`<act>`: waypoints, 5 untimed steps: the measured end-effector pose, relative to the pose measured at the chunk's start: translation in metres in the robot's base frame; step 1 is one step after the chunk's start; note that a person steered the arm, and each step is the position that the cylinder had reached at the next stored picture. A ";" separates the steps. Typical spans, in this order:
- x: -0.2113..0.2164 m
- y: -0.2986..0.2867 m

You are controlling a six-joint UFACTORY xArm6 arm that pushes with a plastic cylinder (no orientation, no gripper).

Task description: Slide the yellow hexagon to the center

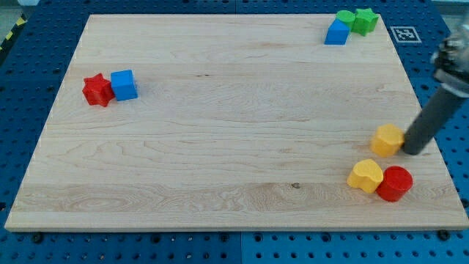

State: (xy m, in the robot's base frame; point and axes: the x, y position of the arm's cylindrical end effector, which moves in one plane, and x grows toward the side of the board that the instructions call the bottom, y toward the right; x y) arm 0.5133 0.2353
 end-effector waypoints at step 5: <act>-0.039 -0.086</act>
State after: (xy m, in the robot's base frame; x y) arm 0.4746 0.1494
